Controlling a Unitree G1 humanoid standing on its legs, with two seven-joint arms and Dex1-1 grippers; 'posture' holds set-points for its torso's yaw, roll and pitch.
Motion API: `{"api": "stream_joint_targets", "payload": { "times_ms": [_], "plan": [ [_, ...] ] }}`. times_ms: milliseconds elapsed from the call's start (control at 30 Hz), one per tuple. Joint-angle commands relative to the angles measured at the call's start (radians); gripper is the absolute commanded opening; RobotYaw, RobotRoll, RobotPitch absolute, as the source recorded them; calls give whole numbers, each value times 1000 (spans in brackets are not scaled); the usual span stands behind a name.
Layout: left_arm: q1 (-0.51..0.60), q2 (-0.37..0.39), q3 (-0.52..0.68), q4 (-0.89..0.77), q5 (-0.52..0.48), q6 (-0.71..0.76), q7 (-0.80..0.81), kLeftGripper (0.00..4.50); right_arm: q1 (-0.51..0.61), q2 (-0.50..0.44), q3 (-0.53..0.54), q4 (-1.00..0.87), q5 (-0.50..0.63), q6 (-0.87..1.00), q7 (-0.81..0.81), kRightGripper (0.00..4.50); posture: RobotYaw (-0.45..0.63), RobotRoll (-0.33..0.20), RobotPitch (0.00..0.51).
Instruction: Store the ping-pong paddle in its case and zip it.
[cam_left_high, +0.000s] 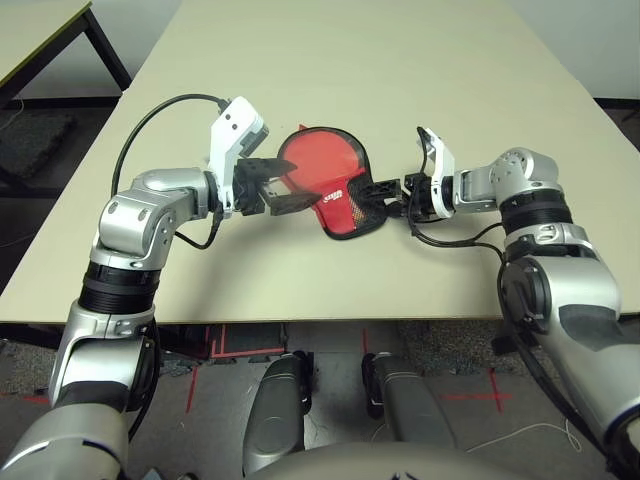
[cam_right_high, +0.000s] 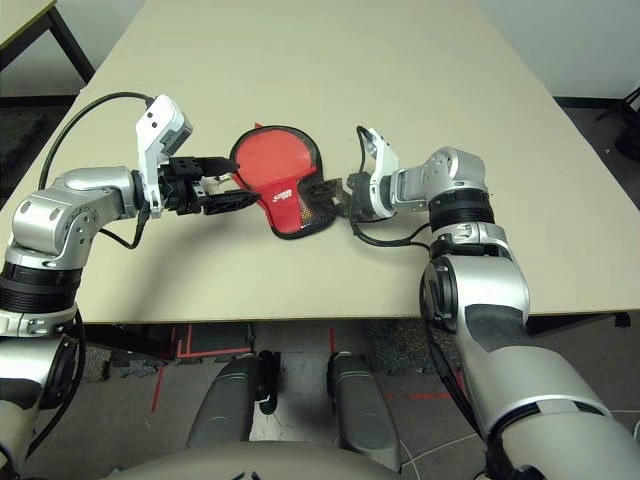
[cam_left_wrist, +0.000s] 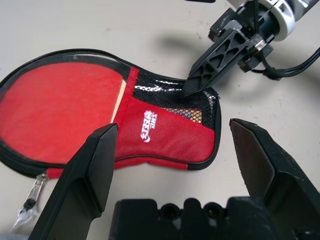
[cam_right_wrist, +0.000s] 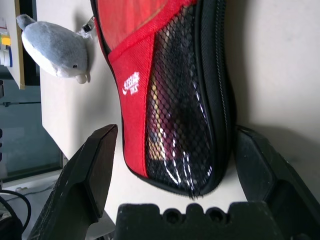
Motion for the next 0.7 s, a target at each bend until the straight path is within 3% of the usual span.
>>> {"api": "stream_joint_targets", "payload": {
  "times_ms": [33,167,433,700],
  "plan": [
    [4,8,1,-11,-12,12,3,4500,13,34,14,52,-15,-11,-6,4425,189,0,167],
    [11,15,5,-4,-10,10,3,4500,11,38,21,54,-22,-18,2,3129,190,0,169],
    [6,12,5,3,-9,8,6,4500,5,34,6,45,-37,-8,-17,124,188,0,166],
    [10,9,5,2,-9,6,11,4500,106,-26,-85,-222,4,202,-93,55,167,0,165]
  ]
}}
